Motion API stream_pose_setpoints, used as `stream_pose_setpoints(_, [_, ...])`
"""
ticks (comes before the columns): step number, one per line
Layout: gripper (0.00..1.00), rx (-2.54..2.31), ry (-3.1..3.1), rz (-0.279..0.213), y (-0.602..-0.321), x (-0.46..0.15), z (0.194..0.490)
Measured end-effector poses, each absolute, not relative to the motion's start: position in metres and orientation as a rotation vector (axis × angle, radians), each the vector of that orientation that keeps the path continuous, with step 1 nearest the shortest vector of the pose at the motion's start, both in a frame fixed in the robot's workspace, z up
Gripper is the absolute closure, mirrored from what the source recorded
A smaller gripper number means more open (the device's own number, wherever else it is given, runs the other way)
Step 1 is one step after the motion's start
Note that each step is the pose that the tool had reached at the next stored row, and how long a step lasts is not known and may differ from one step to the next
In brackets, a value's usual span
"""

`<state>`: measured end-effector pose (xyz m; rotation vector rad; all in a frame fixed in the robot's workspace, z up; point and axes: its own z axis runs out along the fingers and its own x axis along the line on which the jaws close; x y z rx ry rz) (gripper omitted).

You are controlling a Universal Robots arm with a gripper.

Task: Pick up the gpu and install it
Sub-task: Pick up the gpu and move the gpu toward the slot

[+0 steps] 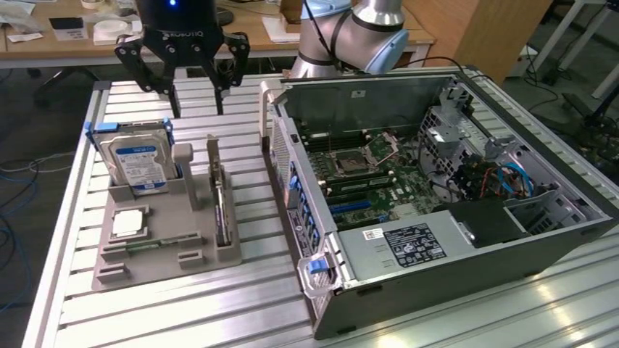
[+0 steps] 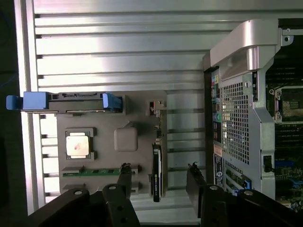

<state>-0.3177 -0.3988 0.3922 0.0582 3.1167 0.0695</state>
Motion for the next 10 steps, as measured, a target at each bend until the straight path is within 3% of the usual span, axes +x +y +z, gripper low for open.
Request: stream_pose_setpoints(10, [0.41,0.01,3.121,0.07,-0.427,-0.318,0.382])
